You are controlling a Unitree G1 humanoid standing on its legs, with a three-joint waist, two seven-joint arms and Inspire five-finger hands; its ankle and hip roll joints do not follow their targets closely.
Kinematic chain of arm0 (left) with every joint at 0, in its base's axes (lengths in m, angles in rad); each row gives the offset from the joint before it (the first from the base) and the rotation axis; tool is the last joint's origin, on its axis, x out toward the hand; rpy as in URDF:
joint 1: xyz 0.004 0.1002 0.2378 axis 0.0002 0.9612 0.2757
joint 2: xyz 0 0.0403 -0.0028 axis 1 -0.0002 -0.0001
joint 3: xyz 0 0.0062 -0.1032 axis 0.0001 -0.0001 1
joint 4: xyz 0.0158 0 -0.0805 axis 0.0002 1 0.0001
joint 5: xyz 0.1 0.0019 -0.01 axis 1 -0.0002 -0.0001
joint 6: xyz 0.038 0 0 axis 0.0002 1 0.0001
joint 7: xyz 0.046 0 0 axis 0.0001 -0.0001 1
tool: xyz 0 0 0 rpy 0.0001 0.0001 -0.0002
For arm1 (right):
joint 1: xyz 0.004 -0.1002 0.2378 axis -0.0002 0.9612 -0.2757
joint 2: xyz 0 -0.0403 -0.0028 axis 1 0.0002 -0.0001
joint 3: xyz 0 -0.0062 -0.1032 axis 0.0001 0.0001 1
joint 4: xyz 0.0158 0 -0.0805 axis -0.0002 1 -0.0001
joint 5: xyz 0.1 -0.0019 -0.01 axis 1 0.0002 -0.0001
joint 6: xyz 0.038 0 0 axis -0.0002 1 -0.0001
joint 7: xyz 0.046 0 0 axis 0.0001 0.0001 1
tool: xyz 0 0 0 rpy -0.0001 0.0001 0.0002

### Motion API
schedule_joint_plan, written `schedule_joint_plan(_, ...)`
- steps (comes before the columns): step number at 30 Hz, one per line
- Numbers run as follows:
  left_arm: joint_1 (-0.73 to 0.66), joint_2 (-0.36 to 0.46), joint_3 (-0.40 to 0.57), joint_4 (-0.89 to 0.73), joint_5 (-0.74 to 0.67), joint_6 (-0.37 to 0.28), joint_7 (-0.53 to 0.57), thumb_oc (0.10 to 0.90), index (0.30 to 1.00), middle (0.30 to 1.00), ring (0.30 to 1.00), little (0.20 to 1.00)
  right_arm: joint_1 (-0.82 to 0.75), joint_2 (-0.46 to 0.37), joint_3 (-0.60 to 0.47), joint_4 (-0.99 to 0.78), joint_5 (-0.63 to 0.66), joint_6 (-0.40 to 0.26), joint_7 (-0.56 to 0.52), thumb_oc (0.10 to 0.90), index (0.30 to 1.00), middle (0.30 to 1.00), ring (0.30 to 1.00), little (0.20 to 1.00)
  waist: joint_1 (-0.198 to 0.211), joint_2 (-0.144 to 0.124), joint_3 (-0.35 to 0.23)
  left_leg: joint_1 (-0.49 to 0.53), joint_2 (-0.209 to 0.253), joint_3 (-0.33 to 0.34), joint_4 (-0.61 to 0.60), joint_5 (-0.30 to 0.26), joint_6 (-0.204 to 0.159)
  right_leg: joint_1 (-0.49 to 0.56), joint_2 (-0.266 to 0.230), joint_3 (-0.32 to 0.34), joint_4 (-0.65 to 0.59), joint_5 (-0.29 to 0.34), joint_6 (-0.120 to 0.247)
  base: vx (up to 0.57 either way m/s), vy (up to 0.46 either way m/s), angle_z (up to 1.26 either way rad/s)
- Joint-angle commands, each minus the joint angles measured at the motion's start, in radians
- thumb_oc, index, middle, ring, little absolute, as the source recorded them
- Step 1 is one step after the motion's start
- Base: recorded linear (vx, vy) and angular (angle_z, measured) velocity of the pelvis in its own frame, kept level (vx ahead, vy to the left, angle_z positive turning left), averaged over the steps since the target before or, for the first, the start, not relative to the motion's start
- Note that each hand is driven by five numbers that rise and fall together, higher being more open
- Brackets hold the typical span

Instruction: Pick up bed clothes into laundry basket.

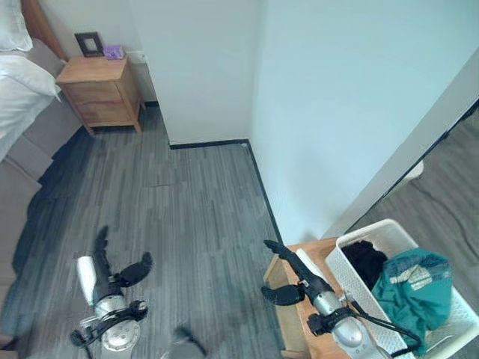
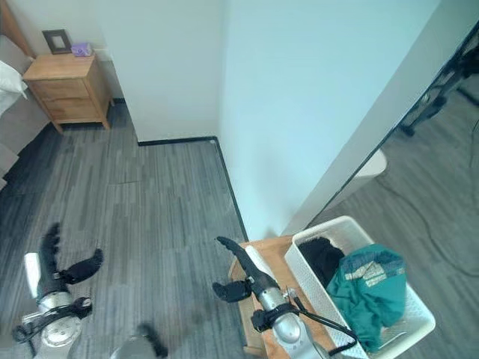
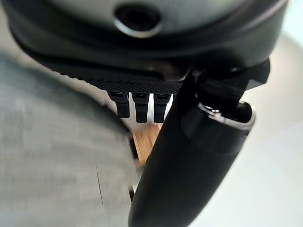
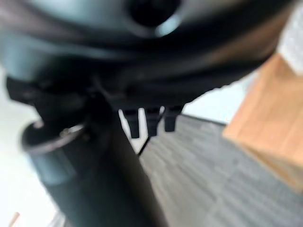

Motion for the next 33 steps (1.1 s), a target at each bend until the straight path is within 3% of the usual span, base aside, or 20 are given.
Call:
schedule_joint_plan(1, -0.133, 0.077, 0.015, -0.189, -0.018, -0.128, -0.028, 0.800, 0.900, 0.900, 0.900, 0.900, -0.151, 0.016, -0.139, -0.083, 0.070, -0.087, -0.102, 0.800, 0.900, 0.900, 0.900, 0.900, -0.027, 0.094, -0.097, 0.151, 0.050, -0.043, -0.397, 0.103, -0.155, -0.080, -0.049, -0.115, -0.141, 0.067, -0.006, 0.01, 0.135, 1.85)
schedule_joint_plan(5, -0.123, 0.085, 0.017, -0.222, -0.040, -0.134, -0.057, 0.800, 0.900, 0.900, 0.900, 0.900, -0.187, 0.008, -0.159, -0.087, 0.074, -0.091, -0.118, 0.800, 0.900, 0.900, 0.900, 0.900, -0.032, 0.086, -0.098, 0.115, 0.008, -0.066, -0.426, 0.101, -0.133, -0.076, -0.064, -0.150, -0.105, 0.068, 0.001, 0.05, 0.172, 1.33)
schedule_joint_plan(6, -0.125, 0.113, 0.030, -0.245, -0.056, -0.141, -0.071, 0.800, 0.900, 0.900, 0.900, 0.900, -0.243, 0.014, -0.164, -0.078, 0.082, -0.088, -0.128, 0.800, 0.900, 0.900, 0.900, 0.900, -0.011, 0.080, -0.091, 0.113, -0.008, -0.061, -0.453, 0.087, -0.114, -0.092, -0.085, -0.180, -0.014, 0.064, 0.007, 0.09, 0.216, 0.73)
schedule_joint_plan(8, -0.123, 0.123, 0.042, -0.250, -0.063, -0.143, -0.075, 0.800, 0.900, 0.900, 0.900, 0.900, -0.271, 0.024, -0.161, -0.076, 0.078, -0.089, -0.136, 0.800, 0.900, 0.900, 0.900, 0.900, -0.017, 0.073, -0.081, 0.128, -0.038, -0.066, -0.485, 0.073, -0.098, -0.125, -0.126, -0.182, 0.077, 0.067, 0.027, 0.14, 0.293, 0.71)
schedule_joint_plan(9, -0.146, 0.138, 0.055, -0.225, -0.088, -0.145, -0.071, 0.800, 0.900, 0.900, 0.900, 0.900, -0.337, 0.029, -0.145, -0.081, 0.047, -0.081, -0.142, 0.800, 0.900, 0.900, 0.900, 0.900, -0.056, 0.073, -0.043, 0.179, -0.095, -0.076, -0.564, 0.045, -0.089, -0.247, -0.222, -0.137, 0.355, 0.130, 0.135, 0.17, 0.362, 1.19)
schedule_joint_plan(10, -0.153, 0.139, 0.059, -0.219, -0.094, -0.143, -0.072, 0.800, 0.900, 0.900, 0.900, 0.900, -0.351, 0.028, -0.146, -0.078, 0.042, -0.078, -0.146, 0.800, 0.900, 0.900, 0.900, 0.900, -0.066, 0.072, -0.033, 0.186, -0.109, -0.091, -0.589, 0.046, -0.090, -0.275, -0.239, -0.103, 0.411, 0.149, 0.173, 0.17, 0.347, 2.01)
schedule_joint_plan(11, -0.154, 0.139, 0.060, -0.218, -0.094, -0.143, -0.072, 0.800, 0.900, 0.900, 0.900, 0.900, -0.353, 0.029, -0.145, -0.077, 0.042, -0.078, -0.146, 0.800, 0.900, 0.900, 0.900, 0.900, -0.068, 0.070, -0.032, 0.186, -0.114, -0.092, -0.592, 0.047, -0.088, -0.277, -0.245, -0.102, 0.417, 0.148, 0.176, 0.02, 0.120, 1.44)
schedule_joint_plan(12, -0.174, 0.147, 0.057, -0.205, -0.114, -0.133, -0.091, 0.800, 0.900, 0.900, 0.900, 0.900, -0.359, 0.022, -0.156, -0.075, 0.048, -0.078, -0.155, 0.800, 0.900, 0.900, 0.900, 0.900, -0.087, 0.058, -0.021, 0.174, -0.113, -0.134, -0.608, 0.047, -0.100, -0.323, -0.221, -0.016, 0.418, 0.130, 0.196, 0.00, 0.039, 1.56)
schedule_joint_plan(14, -0.190, 0.147, 0.041, -0.191, -0.174, -0.134, -0.145, 0.800, 0.900, 0.900, 0.900, 0.900, -0.352, 0.007, -0.180, -0.083, 0.067, -0.076, -0.165, 0.800, 0.900, 0.900, 0.900, 0.900, -0.104, 0.052, -0.021, 0.134, -0.105, -0.208, -0.614, 0.049, -0.115, -0.348, -0.182, 0.076, 0.290, 0.055, 0.142, -0.01, -0.048, 1.73)
schedule_joint_plan(15, -0.192, 0.149, 0.041, -0.190, -0.180, -0.134, -0.150, 0.800, 0.900, 0.900, 0.900, 0.900, -0.350, 0.006, -0.183, -0.085, 0.069, -0.076, -0.164, 0.800, 0.900, 0.900, 0.900, 0.900, -0.110, 0.056, -0.027, 0.123, -0.100, -0.219, -0.613, 0.052, -0.115, -0.347, -0.175, 0.065, 0.279, 0.056, 0.136, 0.07, -0.178, 3.00)
schedule_joint_plan(16, -0.205, 0.156, 0.024, -0.188, -0.210, -0.134, -0.179, 0.800, 0.900, 0.900, 0.900, 0.900, -0.330, -0.003, -0.205, -0.095, 0.083, -0.080, -0.167, 0.800, 0.900, 0.900, 0.900, 0.900, -0.146, 0.046, -0.033, 0.098, -0.109, -0.304, -0.621, 0.030, -0.125, -0.389, -0.134, 0.227, 0.184, 0.042, 0.129, 0.11, -0.194, 2.96)
schedule_joint_plan(18, -0.209, 0.170, 0.030, -0.184, -0.262, -0.140, -0.207, 0.800, 0.900, 0.900, 0.900, 0.900, -0.315, -0.011, -0.229, -0.130, 0.106, -0.078, -0.166, 0.800, 0.900, 0.900, 0.900, 0.900, -0.166, 0.043, -0.041, 0.027, -0.137, -0.444, -0.625, 0.049, -0.125, -0.401, -0.056, 0.444, 0.071, 0.050, 0.124, 0.12, -0.158, 2.87)
schedule_joint_plan(19, -0.210, 0.174, 0.035, -0.183, -0.280, -0.143, -0.222, 0.800, 0.900, 0.900, 0.900, 0.900, -0.321, -0.016, -0.232, -0.131, 0.110, -0.075, -0.163, 0.800, 0.900, 0.900, 0.900, 0.900, -0.163, 0.043, -0.043, 0.010, -0.147, -0.471, -0.625, 0.064, -0.126, -0.389, -0.054, 0.465, 0.028, 0.068, 0.119, 0.09, -0.073, 3.08)
schedule_joint_plan(24, -0.186, 0.158, 0.053, -0.190, -0.304, -0.157, -0.260, 0.800, 0.900, 0.900, 0.900, 0.900, -0.438, -0.016, -0.217, -0.113, 0.130, -0.080, -0.163, 0.800, 0.900, 0.900, 0.900, 0.900, -0.083, 0.057, -0.076, 0.019, -0.143, -0.502, -0.625, 0.115, -0.150, -0.288, -0.069, 0.403, -0.120, 0.148, 0.106, 0.10, -0.166, 1.15)
schedule_joint_plan(27, -0.143, 0.138, 0.062, -0.253, -0.309, -0.168, -0.249, 0.800, 0.900, 0.900, 0.900, 0.900, -0.514, -0.024, -0.190, -0.101, 0.146, -0.084, -0.175, 0.800, 0.900, 0.900, 0.900, 0.900, -0.022, 0.063, -0.063, 0.013, -0.121, -0.462, -0.554, 0.139, -0.176, -0.222, -0.090, 0.357, -0.158, 0.141, 0.107, 0.10, -0.138, 0.17)
schedule_joint_plan(28, -0.143, 0.138, 0.063, -0.255, -0.309, -0.167, -0.248, 0.800, 0.900, 0.900, 0.900, 0.900, -0.517, -0.025, -0.190, -0.098, 0.146, -0.085, -0.175, 0.800, 0.900, 0.900, 0.900, 0.900, -0.022, 0.063, -0.059, 0.009, -0.116, -0.464, -0.541, 0.135, -0.178, -0.219, -0.088, 0.356, -0.158, 0.140, 0.105, -0.05, -0.148, -0.02)
schedule_joint_plan(29, -0.146, 0.139, 0.068, -0.273, -0.302, -0.167, -0.226, 0.800, 0.900, 0.900, 0.900, 0.900, -0.529, -0.038, -0.201, -0.091, 0.150, -0.088, -0.185, 0.800, 0.900, 0.900, 0.900, 0.900, -0.051, 0.049, -0.053, 0.009, 0.009, -0.247, -0.460, 0.147, -0.200, -0.205, -0.125, 0.249, -0.158, 0.133, 0.104, -0.04, -0.069, 0.19)
schedule_joint_plan(30, -0.143, 0.138, 0.071, -0.275, -0.303, -0.167, -0.225, 0.800, 0.900, 0.900, 0.900, 0.900, -0.532, -0.038, -0.197, -0.090, 0.151, -0.087, -0.186, 0.800, 0.900, 0.900, 0.900, 0.900, -0.051, 0.050, -0.051, 0.016, 0.015, -0.237, -0.453, 0.141, -0.205, -0.200, -0.121, 0.249, -0.158, 0.129, 0.105, -0.07, -0.118, 0.68)
schedule_joint_plan(31, -0.128, 0.136, 0.075, -0.278, -0.316, -0.164, -0.220, 0.800, 0.900, 0.900, 0.900, 0.900, -0.542, -0.044, -0.187, -0.081, 0.161, -0.077, -0.194, 0.800, 0.900, 0.900, 0.900, 0.900, -0.057, 0.045, -0.043, 0.044, 0.054, -0.161, -0.392, 0.122, -0.200, -0.193, -0.120, 0.234, -0.158, 0.119, 0.094, 0.00, -0.112, 0.97)
schedule_joint_plan(33, -0.077, 0.120, 0.086, -0.273, -0.317, -0.150, -0.227, 0.800, 0.900, 0.900, 0.900, 0.900, -0.535, -0.030, -0.179, -0.109, 0.182, -0.066, -0.192, 0.800, 0.900, 0.900, 0.900, 0.900, -0.035, 0.040, -0.024, 0.021, 0.068, -0.174, -0.253, 0.078, -0.212, -0.165, -0.109, 0.253, -0.158, 0.112, 0.078, -0.02, -0.078, 0.16)
